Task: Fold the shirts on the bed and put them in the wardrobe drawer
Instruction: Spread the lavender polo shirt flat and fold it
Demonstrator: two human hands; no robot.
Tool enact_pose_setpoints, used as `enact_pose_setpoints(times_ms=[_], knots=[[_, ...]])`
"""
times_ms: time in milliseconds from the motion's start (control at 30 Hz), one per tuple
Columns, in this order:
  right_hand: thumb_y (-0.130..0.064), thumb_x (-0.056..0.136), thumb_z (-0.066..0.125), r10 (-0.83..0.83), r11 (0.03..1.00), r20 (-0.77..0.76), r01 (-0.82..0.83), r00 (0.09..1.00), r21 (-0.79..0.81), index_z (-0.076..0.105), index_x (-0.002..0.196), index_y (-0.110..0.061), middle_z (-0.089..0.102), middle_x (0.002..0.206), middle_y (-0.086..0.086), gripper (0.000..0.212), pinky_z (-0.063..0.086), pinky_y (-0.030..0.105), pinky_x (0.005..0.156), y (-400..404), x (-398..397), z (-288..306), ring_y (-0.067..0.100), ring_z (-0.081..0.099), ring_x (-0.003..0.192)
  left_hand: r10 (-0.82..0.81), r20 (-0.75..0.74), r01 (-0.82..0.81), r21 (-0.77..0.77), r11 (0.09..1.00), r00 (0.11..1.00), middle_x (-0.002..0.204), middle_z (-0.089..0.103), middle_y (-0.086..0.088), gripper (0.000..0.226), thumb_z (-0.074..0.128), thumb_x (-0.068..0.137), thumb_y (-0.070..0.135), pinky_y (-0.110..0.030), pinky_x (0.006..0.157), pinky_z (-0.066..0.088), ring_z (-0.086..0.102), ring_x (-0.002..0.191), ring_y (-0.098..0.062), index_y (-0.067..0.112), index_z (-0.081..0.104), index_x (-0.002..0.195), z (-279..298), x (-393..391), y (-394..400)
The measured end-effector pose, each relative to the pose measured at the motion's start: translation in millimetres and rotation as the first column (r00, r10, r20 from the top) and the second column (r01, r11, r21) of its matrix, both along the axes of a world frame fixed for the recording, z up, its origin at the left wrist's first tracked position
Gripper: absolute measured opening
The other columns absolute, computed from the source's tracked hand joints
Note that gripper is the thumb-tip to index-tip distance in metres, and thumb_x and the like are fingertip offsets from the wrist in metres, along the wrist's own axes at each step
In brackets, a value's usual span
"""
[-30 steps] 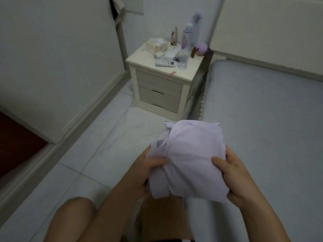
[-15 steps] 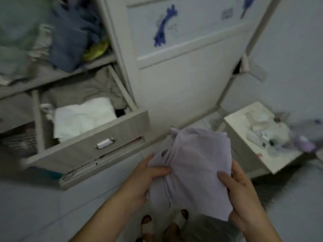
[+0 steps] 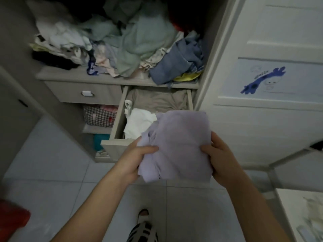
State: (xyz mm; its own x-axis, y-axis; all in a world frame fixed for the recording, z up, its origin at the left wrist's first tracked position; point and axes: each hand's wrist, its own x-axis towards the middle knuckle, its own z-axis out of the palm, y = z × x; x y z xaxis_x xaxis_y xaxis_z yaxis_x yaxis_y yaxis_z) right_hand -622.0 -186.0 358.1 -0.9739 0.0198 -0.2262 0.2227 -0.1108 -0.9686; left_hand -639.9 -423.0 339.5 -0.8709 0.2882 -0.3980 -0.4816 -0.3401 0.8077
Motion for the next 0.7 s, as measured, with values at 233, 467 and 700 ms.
enact_pose_setpoints(times_ms=[233,467,700], knots=[[-0.006,0.087,0.052,0.029,0.999,-0.092,-0.033,0.995,-0.040,0.068,0.115,-0.042,0.072,0.116,-0.010,0.049,0.060,0.032,0.076,-48.4,-127.8,-9.7,0.014,0.070,0.103,0.093,-0.103,-0.090,0.036,0.995,0.990,0.125,0.066,-0.016,0.048,0.065,0.082,-0.001,-0.046,0.097,0.052,0.064,0.115,-0.033,0.013,0.062,0.128,-1.6,-117.1,-51.7],[-0.005,0.093,0.055,-0.007,0.848,0.323,-0.166,0.947,0.503,0.057,0.128,-0.007,0.063,0.123,0.014,0.035,0.048,0.039,0.098,-72.7,-182.4,-101.8,0.033,0.057,0.118,-0.063,0.092,0.108,-0.640,0.761,0.994,0.110,0.067,0.004,0.063,0.073,0.081,0.015,-0.026,0.076,0.049,0.063,0.094,-0.013,0.015,0.049,0.139,-91.5,-183.4,-65.6],[-0.034,0.092,0.061,0.037,0.737,0.300,-0.229,0.953,0.636,0.041,0.144,-0.031,0.060,0.128,-0.001,0.055,0.045,0.027,0.085,-63.7,-153.5,-100.9,0.019,0.059,0.112,-0.269,0.018,0.114,-0.932,0.344,0.963,0.139,0.044,-0.003,0.095,0.074,0.069,0.055,-0.037,0.090,0.047,0.050,0.116,-0.022,0.028,0.025,0.146,-89.8,-177.5,-58.7]])
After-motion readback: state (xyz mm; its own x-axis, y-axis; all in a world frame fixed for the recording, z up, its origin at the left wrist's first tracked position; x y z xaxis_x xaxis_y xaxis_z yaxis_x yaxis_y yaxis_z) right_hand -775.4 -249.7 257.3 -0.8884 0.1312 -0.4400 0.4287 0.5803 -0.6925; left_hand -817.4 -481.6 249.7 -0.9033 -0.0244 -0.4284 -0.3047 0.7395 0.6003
